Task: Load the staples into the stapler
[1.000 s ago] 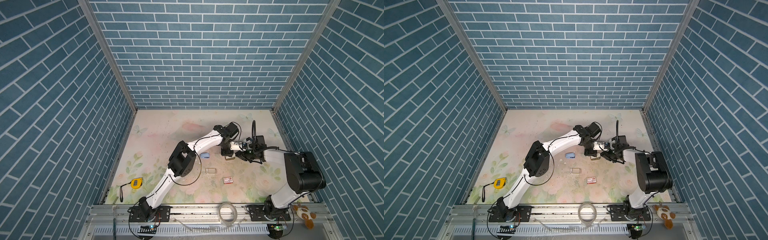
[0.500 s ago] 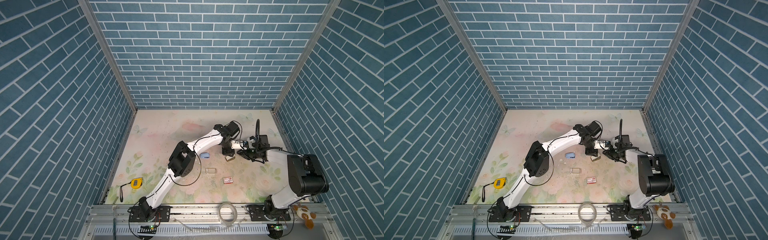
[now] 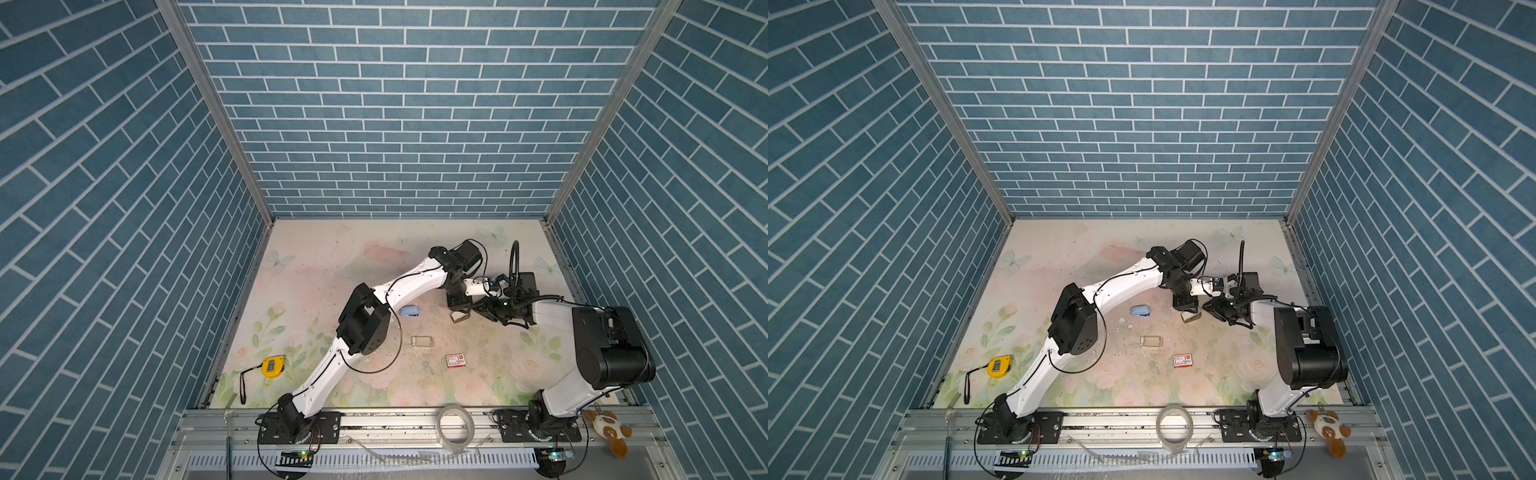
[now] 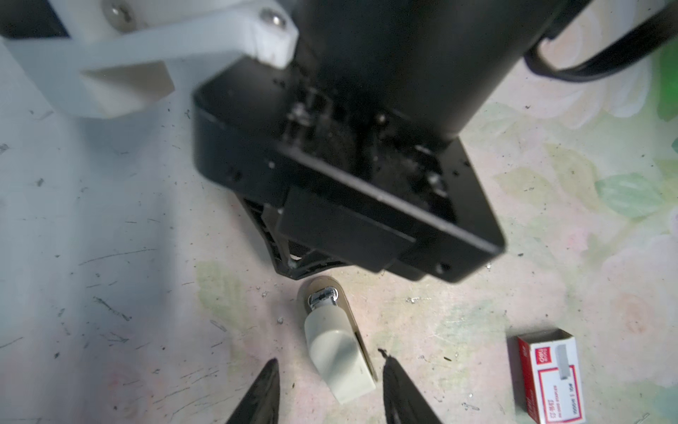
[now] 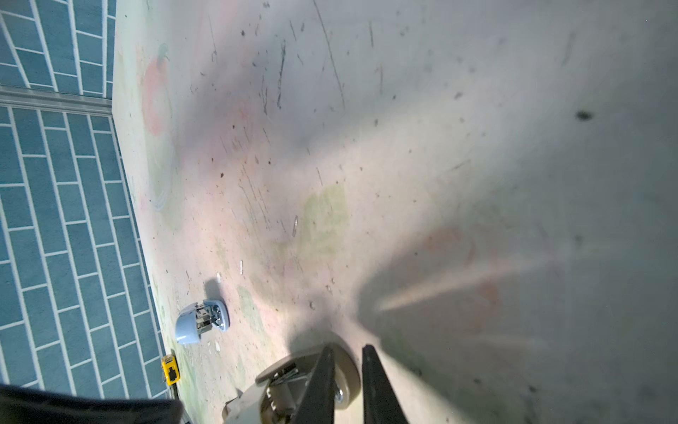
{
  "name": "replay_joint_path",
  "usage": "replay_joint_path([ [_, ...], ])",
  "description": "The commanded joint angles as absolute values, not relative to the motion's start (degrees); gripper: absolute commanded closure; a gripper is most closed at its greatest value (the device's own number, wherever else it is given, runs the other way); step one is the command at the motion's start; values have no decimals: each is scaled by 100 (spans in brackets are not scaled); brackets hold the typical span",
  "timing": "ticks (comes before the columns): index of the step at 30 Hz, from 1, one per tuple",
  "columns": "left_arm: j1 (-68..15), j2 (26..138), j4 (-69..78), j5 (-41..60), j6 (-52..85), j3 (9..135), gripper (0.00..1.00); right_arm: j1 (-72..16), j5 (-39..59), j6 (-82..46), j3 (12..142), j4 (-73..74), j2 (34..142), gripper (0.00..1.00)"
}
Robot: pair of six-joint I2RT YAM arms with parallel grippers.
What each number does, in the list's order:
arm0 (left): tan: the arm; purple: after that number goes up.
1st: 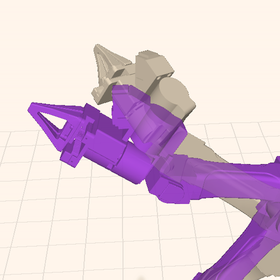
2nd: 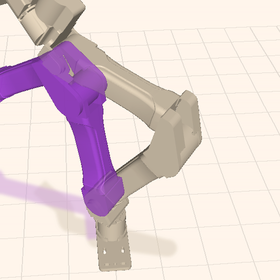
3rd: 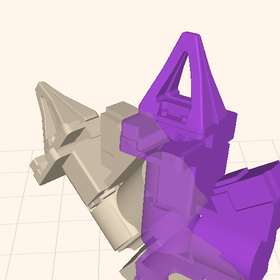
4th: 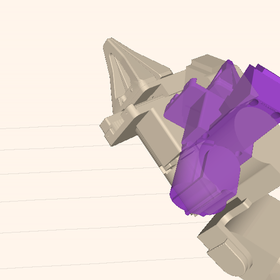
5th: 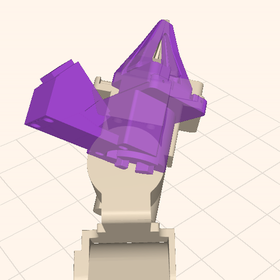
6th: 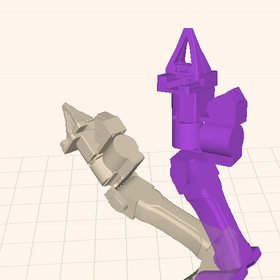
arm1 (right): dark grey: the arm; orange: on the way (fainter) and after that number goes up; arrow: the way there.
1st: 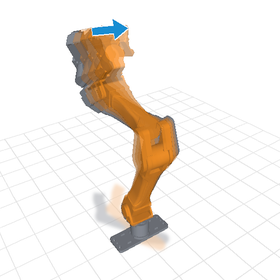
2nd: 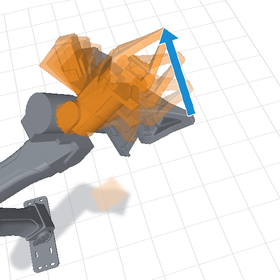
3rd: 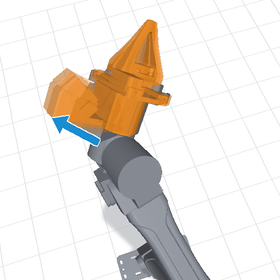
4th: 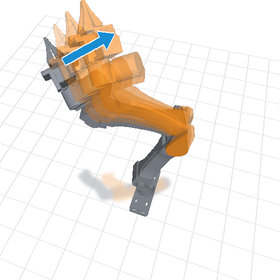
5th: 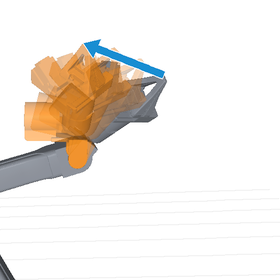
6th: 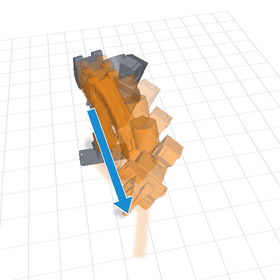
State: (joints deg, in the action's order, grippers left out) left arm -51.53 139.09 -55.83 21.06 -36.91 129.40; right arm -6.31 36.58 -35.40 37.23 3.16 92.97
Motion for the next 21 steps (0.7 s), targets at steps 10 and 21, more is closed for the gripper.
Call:
replay_joint_path([
  [10,-5187,13573,-5533,2090,-3595,12570,48,-612,4085,-3709,3476,580,9599,86],
  [21,-5194,13669,-5511,2153,-3610,12661,48,-636,4093,-3777,3089,497,9239,89],
])
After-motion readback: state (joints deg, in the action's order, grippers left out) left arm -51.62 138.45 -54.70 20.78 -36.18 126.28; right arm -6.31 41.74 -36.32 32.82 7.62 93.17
